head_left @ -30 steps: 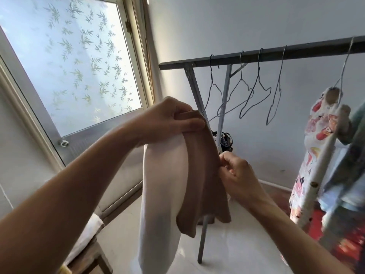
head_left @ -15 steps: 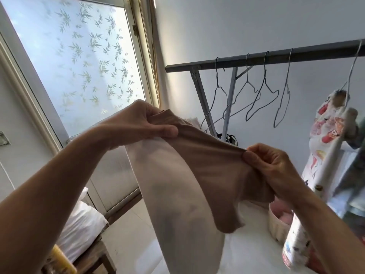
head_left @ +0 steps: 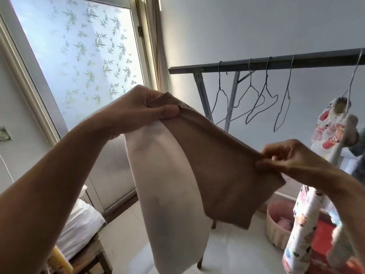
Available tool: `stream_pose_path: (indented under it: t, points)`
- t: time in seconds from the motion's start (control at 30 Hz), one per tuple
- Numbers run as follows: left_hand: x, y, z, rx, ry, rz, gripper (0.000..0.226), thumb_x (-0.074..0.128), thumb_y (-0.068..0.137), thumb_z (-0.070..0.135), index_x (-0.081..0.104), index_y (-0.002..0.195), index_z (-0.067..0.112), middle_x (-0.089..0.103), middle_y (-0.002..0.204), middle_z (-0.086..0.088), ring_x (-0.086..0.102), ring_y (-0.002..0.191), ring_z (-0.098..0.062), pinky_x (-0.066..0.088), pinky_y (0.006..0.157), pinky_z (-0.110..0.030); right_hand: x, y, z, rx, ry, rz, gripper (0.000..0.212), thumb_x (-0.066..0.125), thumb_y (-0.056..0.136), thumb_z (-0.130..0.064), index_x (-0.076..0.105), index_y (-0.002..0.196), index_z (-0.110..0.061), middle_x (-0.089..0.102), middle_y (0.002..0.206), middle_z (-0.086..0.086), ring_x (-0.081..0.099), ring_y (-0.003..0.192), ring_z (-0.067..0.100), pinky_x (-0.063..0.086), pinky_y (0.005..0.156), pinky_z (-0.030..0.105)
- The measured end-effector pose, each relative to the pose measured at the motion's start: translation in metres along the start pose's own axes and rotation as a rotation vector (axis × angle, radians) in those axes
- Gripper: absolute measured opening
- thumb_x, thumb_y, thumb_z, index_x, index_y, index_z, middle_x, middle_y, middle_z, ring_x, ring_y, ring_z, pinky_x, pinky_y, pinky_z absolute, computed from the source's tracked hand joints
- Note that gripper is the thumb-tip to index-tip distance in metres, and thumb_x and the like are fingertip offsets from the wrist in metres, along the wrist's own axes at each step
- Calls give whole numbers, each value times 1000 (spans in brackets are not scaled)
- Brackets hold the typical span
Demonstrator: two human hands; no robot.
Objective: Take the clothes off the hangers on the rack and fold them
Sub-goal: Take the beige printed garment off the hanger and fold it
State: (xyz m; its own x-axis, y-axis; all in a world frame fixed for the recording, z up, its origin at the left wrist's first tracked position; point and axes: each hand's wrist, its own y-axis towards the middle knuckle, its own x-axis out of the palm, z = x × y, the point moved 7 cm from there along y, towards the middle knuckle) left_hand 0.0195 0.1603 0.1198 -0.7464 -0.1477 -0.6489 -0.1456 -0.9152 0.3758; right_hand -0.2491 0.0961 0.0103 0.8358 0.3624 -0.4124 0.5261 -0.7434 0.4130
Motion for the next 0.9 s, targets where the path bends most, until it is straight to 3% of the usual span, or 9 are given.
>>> stream_pose_path:
  t: [0.07,0.17,0.23,0.4,0.6,0.73,0.77,0.83,0.9]
  points:
    - [-1,0,2,21,-7,16,22,67,78,37,76,95,26,76,85,6,66,77,-2,52,68,-13,-17,0,8,-32,102,182,47,78,56,-66,75,76,-24,70,76,0,60,72,9,48,62,14]
    - [0,0,2,32,20,31,25,67,77,38,75,97,25,76,88,6,66,78,-1,52,70,-13,-4,2,18,55,63,78,30,78,63,-47,75,76,-20,73,96,-7,69,87,20,55,77,29]
    - [0,0,0,35,29,42,26,67,76,38,75,97,26,76,90,7,66,80,0,52,71,-13,-15,0,20,45,160,178,49,84,54,-57,73,75,-13,73,101,-6,70,89,15,55,78,25]
    - [0,-1,-1,29,25,47,25,64,80,38,75,99,26,76,93,5,66,81,-1,53,74,-14,-16,-4,27,21,504,284,49,89,42,-61,68,67,-24,62,58,-4,54,48,7,45,44,17]
    - [6,-2,10,16,-47,-19,18,64,79,39,77,88,32,75,79,7,68,73,-3,51,63,-14,-7,-5,42,100,386,382,55,84,38,-68,71,70,-25,70,63,-1,59,51,5,47,47,15]
    - [16,3,17,11,-53,-65,29,70,79,46,77,95,23,75,86,-1,68,77,-9,56,69,-22,4,9,58,160,197,353,8,77,79,-23,70,80,-19,70,72,-5,61,64,1,46,64,22]
    - [19,4,19,4,-55,-67,28,71,79,46,77,93,22,75,84,0,68,76,-8,55,69,-22,10,12,61,175,75,353,10,74,83,-14,67,90,-17,68,81,-2,60,71,4,44,67,22]
    - [24,5,21,1,-62,-62,27,73,78,46,77,87,20,73,78,2,65,71,-7,53,65,-21,21,13,55,174,-172,407,22,70,87,-15,60,107,-18,63,99,-1,59,87,10,44,72,19]
    - [28,7,22,8,-46,-63,34,67,74,46,76,87,16,75,80,-5,64,72,-9,52,66,-23,40,12,28,82,-84,427,15,61,94,-26,60,108,-20,67,98,-3,64,88,11,49,71,21]
